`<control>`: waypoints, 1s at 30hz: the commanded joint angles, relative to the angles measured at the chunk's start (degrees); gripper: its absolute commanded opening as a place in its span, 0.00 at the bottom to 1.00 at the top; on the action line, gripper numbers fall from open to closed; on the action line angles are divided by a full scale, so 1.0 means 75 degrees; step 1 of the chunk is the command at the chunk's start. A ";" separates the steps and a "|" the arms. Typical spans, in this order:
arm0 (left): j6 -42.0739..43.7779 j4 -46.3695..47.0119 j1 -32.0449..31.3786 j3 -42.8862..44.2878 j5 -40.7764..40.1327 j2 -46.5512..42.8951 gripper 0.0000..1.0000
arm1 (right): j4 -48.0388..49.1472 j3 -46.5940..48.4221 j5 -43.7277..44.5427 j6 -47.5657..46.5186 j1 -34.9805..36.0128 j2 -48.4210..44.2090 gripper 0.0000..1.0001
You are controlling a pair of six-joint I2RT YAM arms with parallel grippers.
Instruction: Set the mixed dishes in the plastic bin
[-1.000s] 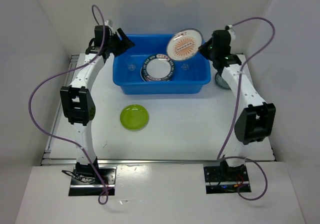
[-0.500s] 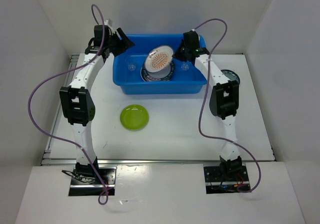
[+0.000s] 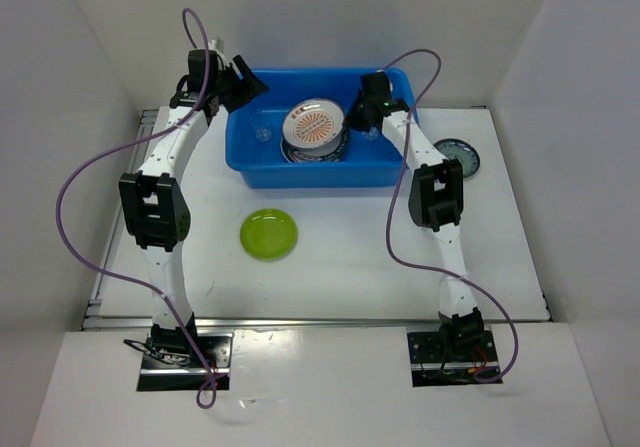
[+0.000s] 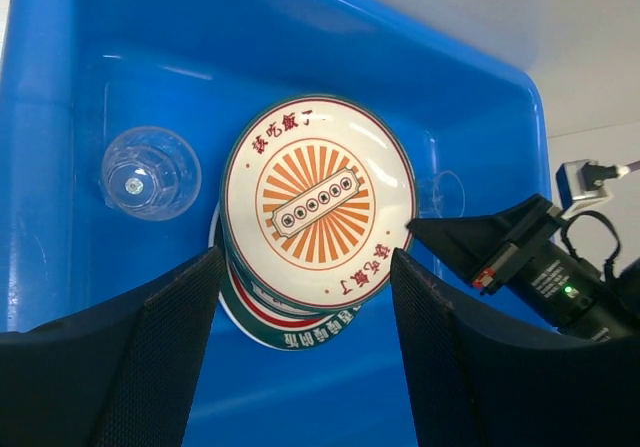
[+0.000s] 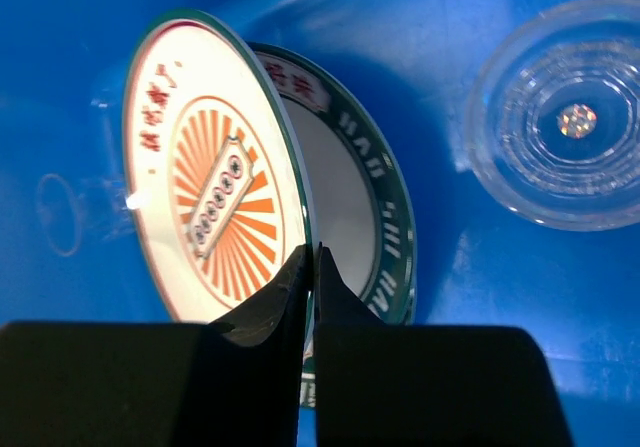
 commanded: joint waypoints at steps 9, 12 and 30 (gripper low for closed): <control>0.0243 0.0150 0.0086 0.0084 -0.0088 -0.0033 0.75 | -0.0196 0.0103 0.0594 0.0062 0.0022 0.0243 0.13; 0.0243 0.0150 0.0086 0.0084 -0.0088 -0.0033 0.75 | -0.0196 0.0103 0.0746 0.0132 0.0022 0.0243 0.31; 0.0243 0.0303 0.0086 -0.0068 -0.0170 -0.0114 0.75 | -0.0828 -0.0492 0.1319 -0.1028 -0.0913 -0.3001 0.48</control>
